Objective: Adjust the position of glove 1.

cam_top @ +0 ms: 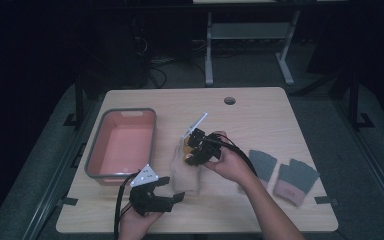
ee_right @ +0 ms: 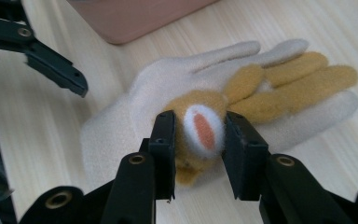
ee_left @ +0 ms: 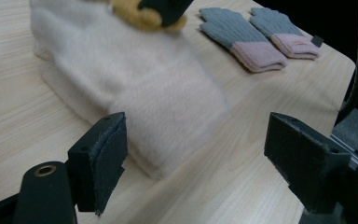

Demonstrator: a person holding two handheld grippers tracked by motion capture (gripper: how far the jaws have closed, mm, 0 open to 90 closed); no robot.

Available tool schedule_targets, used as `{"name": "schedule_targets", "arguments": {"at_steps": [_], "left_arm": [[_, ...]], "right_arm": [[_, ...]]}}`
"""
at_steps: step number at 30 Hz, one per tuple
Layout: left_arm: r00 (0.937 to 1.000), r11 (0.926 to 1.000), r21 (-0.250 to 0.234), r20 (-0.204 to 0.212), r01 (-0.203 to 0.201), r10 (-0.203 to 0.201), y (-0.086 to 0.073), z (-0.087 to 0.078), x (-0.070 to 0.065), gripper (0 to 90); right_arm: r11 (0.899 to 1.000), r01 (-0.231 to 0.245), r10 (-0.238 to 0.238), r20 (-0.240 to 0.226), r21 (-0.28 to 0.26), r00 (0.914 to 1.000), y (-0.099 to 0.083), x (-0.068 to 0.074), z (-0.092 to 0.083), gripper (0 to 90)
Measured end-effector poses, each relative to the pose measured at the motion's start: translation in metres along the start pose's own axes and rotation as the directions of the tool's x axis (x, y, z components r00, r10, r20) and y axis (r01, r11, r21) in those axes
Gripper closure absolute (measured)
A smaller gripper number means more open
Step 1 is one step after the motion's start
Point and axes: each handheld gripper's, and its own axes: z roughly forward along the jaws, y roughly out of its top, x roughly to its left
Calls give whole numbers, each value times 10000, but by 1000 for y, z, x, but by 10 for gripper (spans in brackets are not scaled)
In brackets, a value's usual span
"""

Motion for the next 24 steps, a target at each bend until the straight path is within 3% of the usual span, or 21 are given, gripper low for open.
{"name": "schedule_targets", "arguments": {"at_steps": [10, 13, 17, 22, 24], "left_arm": [[9983, 9981, 296, -226, 535, -529, 0, 14, 0, 219], [9957, 9964, 503, -663, 687, -653, -2, 19, -1, 218], [9906, 9938, 502, -995, 990, -937, -2, 23, 2, 221], [9873, 9883, 707, -937, 1348, -1279, 0, 27, 7, 230], [9825, 9828, 704, -882, 1705, -1641, 1, 30, 9, 230]], "right_arm": [[9987, -498, 499, -113, 137, 9987, -17, -10, 24, 646], [9970, -767, 769, -285, 77, 9966, -21, -13, 26, 597], [9946, -1028, 1024, -271, -129, 9944, -26, -16, 21, 538], [9840, -1648, 1615, -522, -673, 9855, -35, -17, 11, 476], [9807, -1810, 1773, -544, -741, 9827, -41, -16, 10, 463]]}}
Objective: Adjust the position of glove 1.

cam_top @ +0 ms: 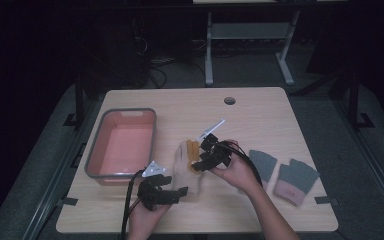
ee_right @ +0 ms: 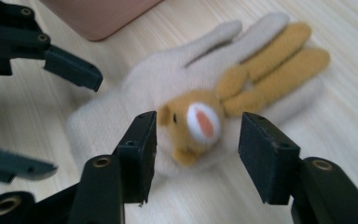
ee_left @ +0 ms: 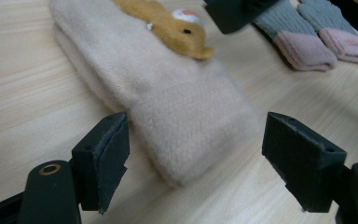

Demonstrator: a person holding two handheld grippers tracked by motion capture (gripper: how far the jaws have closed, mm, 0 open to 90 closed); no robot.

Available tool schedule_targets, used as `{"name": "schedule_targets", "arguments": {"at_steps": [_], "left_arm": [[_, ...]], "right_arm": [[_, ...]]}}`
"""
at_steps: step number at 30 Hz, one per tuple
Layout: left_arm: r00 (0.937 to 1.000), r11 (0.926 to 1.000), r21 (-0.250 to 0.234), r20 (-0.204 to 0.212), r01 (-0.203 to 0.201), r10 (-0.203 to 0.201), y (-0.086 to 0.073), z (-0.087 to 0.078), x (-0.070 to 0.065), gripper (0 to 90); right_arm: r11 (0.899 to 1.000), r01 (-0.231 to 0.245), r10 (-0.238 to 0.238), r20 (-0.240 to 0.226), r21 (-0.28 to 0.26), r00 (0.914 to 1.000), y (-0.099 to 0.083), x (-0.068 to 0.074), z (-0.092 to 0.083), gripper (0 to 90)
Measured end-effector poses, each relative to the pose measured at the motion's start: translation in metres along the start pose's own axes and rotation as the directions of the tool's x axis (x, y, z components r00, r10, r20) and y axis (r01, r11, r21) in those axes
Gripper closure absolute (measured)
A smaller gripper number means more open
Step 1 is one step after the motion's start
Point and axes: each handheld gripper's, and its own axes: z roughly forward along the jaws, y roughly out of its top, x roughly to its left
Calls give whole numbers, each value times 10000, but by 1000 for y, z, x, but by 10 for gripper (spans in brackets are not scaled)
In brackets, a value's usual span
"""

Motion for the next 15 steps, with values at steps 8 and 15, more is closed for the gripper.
{"name": "schedule_targets", "arguments": {"at_steps": [8, 15], "left_arm": [[9975, 9968, 392, 29, 701, -703, 10, 9, 4, 241], [9955, 9920, 831, -31, 950, -951, 11, 20, 8, 346]], "right_arm": [[9988, -381, 379, -74, -303, 9993, -21, -2, -6, 448], [9970, -589, 587, -56, -503, 9983, -32, -3, -12, 443]]}}
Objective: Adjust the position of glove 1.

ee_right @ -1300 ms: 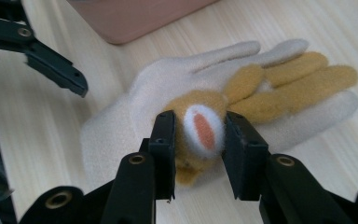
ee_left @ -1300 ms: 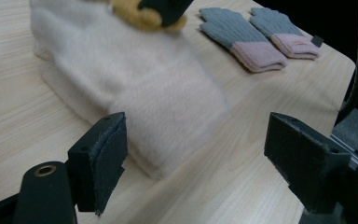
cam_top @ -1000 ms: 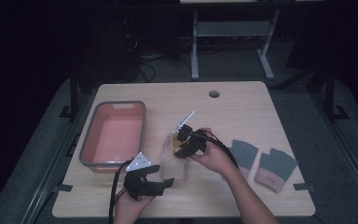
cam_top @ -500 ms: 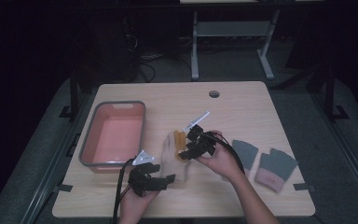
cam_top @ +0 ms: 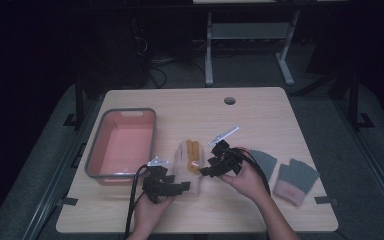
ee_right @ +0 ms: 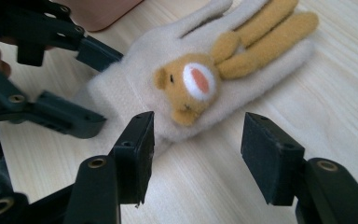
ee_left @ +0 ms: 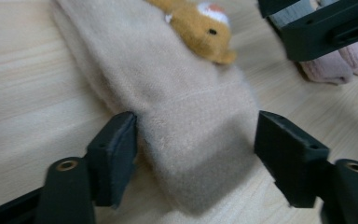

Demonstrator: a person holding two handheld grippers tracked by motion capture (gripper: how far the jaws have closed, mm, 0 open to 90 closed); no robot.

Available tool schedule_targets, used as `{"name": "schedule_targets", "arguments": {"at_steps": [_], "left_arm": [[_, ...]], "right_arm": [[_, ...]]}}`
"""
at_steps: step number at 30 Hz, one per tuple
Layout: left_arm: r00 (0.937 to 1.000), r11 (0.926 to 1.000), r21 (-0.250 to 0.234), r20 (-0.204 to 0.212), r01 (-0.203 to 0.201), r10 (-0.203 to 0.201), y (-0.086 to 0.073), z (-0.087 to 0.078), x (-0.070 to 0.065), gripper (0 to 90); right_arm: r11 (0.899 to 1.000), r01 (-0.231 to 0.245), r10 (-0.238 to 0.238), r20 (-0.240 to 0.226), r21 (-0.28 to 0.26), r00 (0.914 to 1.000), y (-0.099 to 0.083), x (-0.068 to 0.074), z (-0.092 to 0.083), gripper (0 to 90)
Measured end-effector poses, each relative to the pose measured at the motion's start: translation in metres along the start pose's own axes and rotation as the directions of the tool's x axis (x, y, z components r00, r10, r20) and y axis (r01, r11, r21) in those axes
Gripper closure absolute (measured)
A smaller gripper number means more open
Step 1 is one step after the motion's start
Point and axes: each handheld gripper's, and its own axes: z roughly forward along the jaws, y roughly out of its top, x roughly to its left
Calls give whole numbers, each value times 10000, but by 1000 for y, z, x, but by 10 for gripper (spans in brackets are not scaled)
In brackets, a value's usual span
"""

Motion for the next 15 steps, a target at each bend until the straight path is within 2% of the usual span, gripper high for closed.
{"name": "schedule_targets", "arguments": {"at_steps": [4, 15], "left_arm": [[9998, 9993, 309, -68, -187, 189, 1, 5, 1, 376], [9976, 9961, 581, 192, -670, 659, 11, 18, -4, 400]], "right_arm": [[9998, -167, 167, 52, -115, 9998, -9, -1, -3, 441], [9950, -952, 958, 187, -308, 9952, -23, -10, -10, 424]]}}
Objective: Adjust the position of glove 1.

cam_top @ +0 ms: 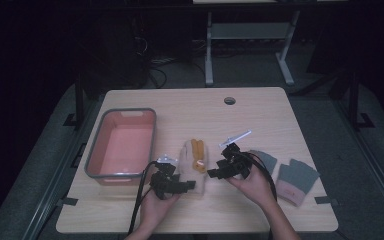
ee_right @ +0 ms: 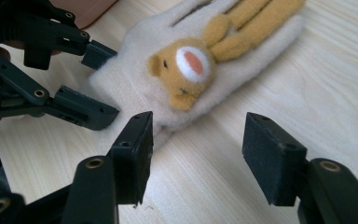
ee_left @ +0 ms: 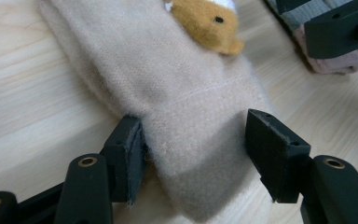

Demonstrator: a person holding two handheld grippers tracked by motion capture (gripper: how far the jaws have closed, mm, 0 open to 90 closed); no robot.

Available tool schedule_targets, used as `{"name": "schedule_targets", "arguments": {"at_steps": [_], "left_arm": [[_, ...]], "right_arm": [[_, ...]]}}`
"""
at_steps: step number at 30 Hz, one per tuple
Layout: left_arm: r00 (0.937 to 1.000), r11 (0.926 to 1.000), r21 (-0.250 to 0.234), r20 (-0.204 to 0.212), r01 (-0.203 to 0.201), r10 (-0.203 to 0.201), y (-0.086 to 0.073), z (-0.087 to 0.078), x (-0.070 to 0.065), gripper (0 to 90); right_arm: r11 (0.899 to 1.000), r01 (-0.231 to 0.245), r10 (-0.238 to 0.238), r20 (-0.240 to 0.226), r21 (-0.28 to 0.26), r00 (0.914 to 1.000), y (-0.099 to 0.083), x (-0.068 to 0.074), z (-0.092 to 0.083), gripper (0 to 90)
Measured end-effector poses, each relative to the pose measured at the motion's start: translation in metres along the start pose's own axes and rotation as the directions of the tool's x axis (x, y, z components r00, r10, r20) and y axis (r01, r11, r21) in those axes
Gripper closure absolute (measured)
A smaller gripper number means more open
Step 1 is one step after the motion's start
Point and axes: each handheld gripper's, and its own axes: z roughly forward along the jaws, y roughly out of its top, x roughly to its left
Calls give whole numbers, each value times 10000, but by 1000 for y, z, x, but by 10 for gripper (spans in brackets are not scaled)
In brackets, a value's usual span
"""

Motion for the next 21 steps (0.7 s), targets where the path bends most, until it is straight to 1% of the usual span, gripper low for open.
{"name": "schedule_targets", "arguments": {"at_steps": [1, 2, 3, 4, 6, 7, 10, 11, 12, 13, 15, 16, 17, 18, 19, 20, 21], "left_arm": [[10000, 10000, 26, 46, -23, 23, 1, 1, 0, 399], [10000, 10000, -14, 88, 39, -38, 2, 3, -1, 400], [9999, 10000, 47, 84, -56, 56, 3, 4, -2, 399], [9999, 10000, -15, 121, -16, 16, 4, 6, -3, 400], [9997, 9999, 30, 173, -143, 143, 6, 9, -4, 399], [9997, 9999, 16, 208, -125, 125, 7, 10, -5, 399], [9992, 9997, 57, 293, -258, 256, 9, 14, -7, 399], [9992, 9998, 25, 345, -190, 189, 10, 16, -9, 399], [9992, 9998, 25, 345, -190, 189, 10, 16, -9, 399], [9988, 9995, 57, 386, -317, 315, 12, 18, -11, 398], [9987, 9997, 19, 450, -247, 246, 13, 20, -13, 398], [9984, 9995, 78, 485, -309, 305, 13, 21, -13, 397], [9983, 9996, 0, 501, -296, 296, 13, 23, -15, 397], [9980, 9995, 38, 552, -320, 317, 14, 24, -16, 396], [9979, 9997, -1, 595, -263, 263, 14, 26, -18, 396], [9975, 9994, 63, 625, -346, 341, 15, 27, -18, 393], [9971, 9995, 59, 696, -318, 313, 15, 28, -19, 388]], "right_arm": [[10000, -49, 49, 7, -32, 10000, -1, -1, 0, 418], [9999, -144, 144, 27, -7, 9999, -2, -1, 0, 412], [9998, -208, 208, 34, 10, 9998, -3, -3, 1, 410], [9997, -262, 262, 51, 0, 9996, -4, -4, 1, 409], [9986, -518, 517, 82, 42, 9986, -6, -5, 2, 399], [9976, -691, 691, 86, 90, 9976, -7, -6, 3, 397], [9966, -824, 825, 114, -49, 9965, -9, -8, 4, 395], [9953, -966, 966, 119, -28, 9952, -10, -9, 4, 395], [9953, -966, 966, 119, -28, 9952, -10, -9, 4, 395], [9915, -1297, 1298, 144, -97, 9914, -12, -12, 6, 394], [9898, -1405, 1408, 94, -228, 9900, -14, -15, 6, 394], [9872, -1576, 1578, 48, -262, 9875, -15, -16, 6, 394], [9843, -1737, 1738, 8, -307, 9848, -16, -17, 6, 394], [9813, -1900, 1900, -13, -300, 9818, -17, -19, 7, 391], [9765, -2147, 2149, 36, -200, 9766, -18, -19, 7, 390], [9738, -2268, 2269, 36, -189, 9739, -18, -19, 7, 387], [9724, -2325, 2326, 16, -191, 9726, -18, -20, 8, 385]]}}
